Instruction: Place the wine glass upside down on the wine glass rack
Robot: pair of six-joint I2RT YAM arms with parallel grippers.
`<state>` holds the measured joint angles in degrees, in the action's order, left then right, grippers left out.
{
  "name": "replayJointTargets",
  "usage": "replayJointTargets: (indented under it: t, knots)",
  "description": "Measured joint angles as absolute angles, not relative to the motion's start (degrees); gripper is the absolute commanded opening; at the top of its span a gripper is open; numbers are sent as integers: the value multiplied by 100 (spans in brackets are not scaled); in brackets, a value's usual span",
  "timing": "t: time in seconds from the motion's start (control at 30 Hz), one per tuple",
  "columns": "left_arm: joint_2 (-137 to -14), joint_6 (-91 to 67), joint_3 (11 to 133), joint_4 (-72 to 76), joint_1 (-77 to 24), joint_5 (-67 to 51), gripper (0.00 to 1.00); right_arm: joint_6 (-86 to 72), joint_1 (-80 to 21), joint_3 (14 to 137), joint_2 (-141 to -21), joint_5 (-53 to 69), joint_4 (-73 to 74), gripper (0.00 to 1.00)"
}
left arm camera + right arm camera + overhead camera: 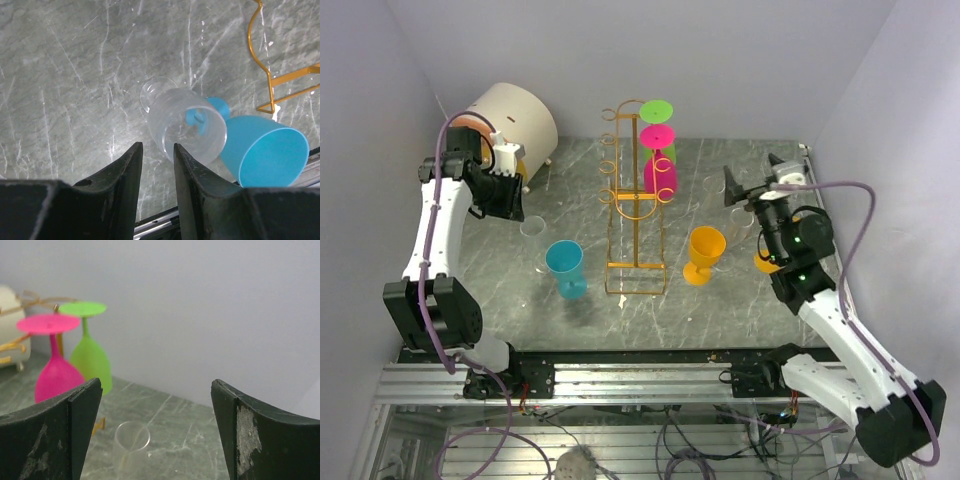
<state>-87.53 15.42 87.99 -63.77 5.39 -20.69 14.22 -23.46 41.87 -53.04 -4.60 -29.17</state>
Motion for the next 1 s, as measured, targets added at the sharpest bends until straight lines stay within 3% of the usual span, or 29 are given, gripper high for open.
replayJointTargets:
  t: [0.13, 0.43, 0.53, 0.63, 0.77, 1.0]
  knots:
    - [-8755, 1498, 8667, -6267, 434, -1929, 42, 1022, -2344, 4493, -4842, -972, -2657, 93]
    - [-8840, 1459, 8646, -6145, 237, -1811, 39, 427, -2346, 4869, -4235, -926, -1898, 93]
    - [-8901, 1457, 8567, -6069, 202, -1682, 38, 185, -2346, 4978, -4189, -733, -1514, 99]
    - [-8938, 1457, 8405, -6034, 152, -1542, 29, -126, -2346, 5096, -4167, -447, -1146, 100]
    - [-8949, 1452, 8305, -5979, 106, -1404, 9, -464, -2346, 5196, -4025, -128, -657, 100]
    - [-8925, 1472, 8318, -5975, 14, -1214, 7, -825, -2346, 5452, -3822, 178, -82, 100]
